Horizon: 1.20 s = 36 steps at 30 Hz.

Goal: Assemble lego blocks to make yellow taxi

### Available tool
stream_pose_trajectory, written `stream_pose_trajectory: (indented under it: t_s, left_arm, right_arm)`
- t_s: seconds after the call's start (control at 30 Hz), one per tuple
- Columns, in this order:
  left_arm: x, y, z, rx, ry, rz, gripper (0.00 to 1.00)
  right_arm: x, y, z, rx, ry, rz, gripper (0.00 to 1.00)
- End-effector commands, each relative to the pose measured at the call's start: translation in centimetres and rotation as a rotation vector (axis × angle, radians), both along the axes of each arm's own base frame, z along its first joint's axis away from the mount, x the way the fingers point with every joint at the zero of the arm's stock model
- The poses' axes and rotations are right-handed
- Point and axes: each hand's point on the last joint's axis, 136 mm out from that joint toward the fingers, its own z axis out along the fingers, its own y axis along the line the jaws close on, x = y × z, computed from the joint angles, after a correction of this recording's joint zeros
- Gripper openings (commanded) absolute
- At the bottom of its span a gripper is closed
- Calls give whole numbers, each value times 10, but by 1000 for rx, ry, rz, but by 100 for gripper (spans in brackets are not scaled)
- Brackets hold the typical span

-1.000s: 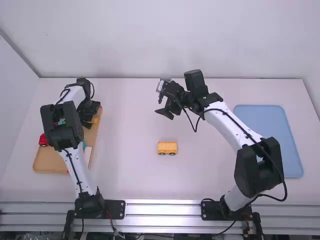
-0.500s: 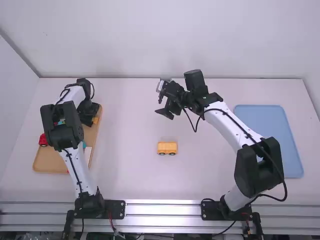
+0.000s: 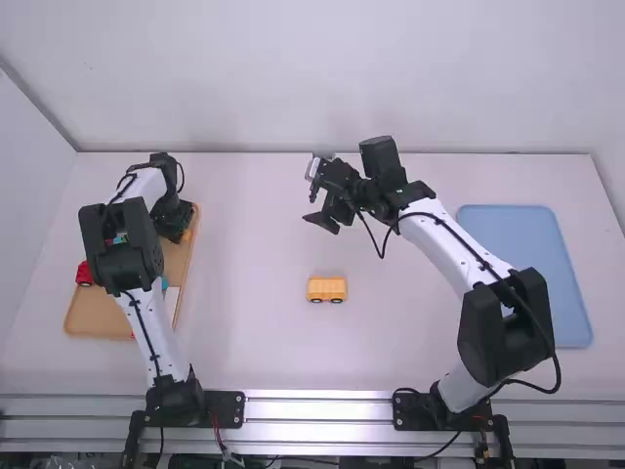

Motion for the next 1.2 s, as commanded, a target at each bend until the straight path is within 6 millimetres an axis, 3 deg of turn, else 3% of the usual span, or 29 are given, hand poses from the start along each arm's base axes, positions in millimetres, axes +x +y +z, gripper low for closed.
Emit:
stream_pose_trajectory:
  t_s: [0.0,0.07,0.27,0.37,0.5,0.63,0.77,0.93,1.03,1.1,1.13,1.17]
  left_arm:
    - [-3,1,-5,11,19,-5,41]
    - [-3,1,-5,10,20,-5,37]
    - [-4,1,-5,10,24,-7,44]
    - [-6,1,-5,11,36,-40,33]
    - [-4,7,-4,45,46,-136,34]
    - [-8,10,-2,65,70,-137,27]
    - [-5,14,5,86,70,-232,30]
    - [-3,17,45,102,60,-319,29]
    - [-3,15,67,115,33,-369,24]
    - [-4,5,86,134,12,-443,13]
    - [-4,0,92,142,7,-485,2]
    - [-6,-4,96,148,4,-514,2]
  right_arm:
    - [-1,2,5,8,-7,7,99]
    - [-1,2,5,7,-7,7,99]
    - [2,-3,5,7,-4,-6,99]
    - [2,-4,4,6,-4,-7,99]
    - [5,-9,3,4,3,-19,99]
    - [4,-8,3,2,6,-17,99]
    - [6,-12,2,0,10,-26,99]
    - [7,-15,2,0,11,-33,99]
    - [9,-17,2,3,12,-38,99]
    - [8,-17,2,3,12,-36,99]
    - [7,-15,2,3,12,-32,99]
    - [6,-13,2,3,11,-27,99]
